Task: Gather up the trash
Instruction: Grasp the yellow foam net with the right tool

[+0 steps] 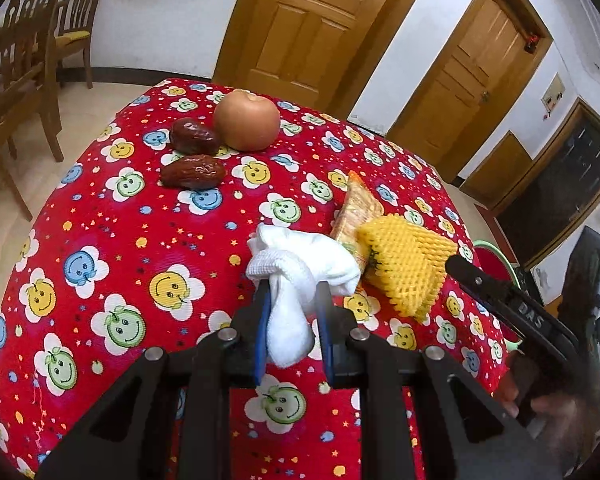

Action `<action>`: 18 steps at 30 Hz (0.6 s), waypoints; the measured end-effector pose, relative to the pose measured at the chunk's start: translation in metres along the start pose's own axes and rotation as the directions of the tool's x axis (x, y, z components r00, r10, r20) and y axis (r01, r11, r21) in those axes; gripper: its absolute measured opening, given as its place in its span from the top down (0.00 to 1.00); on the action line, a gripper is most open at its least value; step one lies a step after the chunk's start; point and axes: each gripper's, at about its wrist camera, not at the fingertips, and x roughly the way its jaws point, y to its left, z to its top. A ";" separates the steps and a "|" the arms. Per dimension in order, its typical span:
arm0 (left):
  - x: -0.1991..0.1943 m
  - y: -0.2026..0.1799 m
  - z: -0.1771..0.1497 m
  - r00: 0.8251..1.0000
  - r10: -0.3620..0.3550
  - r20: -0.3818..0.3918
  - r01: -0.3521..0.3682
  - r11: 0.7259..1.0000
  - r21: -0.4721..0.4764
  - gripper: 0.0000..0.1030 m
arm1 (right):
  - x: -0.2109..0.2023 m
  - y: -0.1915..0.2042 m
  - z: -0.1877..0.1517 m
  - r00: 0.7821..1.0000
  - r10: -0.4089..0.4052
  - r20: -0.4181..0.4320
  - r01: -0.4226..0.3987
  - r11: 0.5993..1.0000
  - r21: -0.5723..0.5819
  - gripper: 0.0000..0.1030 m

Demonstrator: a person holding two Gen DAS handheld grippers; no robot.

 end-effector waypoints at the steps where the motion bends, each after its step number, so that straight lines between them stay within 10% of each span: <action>1: 0.001 0.000 0.000 1.000 -0.001 -0.001 0.001 1.000 -0.002 0.80 | 0.004 -0.002 0.002 1.000 0.002 0.001 -0.002 1.000 0.014 0.42; 8: 0.005 -0.005 0.002 1.000 -0.011 -0.005 0.011 1.000 0.007 0.80 | 0.018 -0.008 0.004 0.998 0.062 -0.022 -0.061 0.997 0.043 0.89; 18: 0.000 -0.022 0.005 1.000 -0.030 0.006 0.030 0.999 0.036 0.80 | -0.032 -0.007 0.006 0.989 0.014 0.146 -0.012 1.000 -0.015 0.92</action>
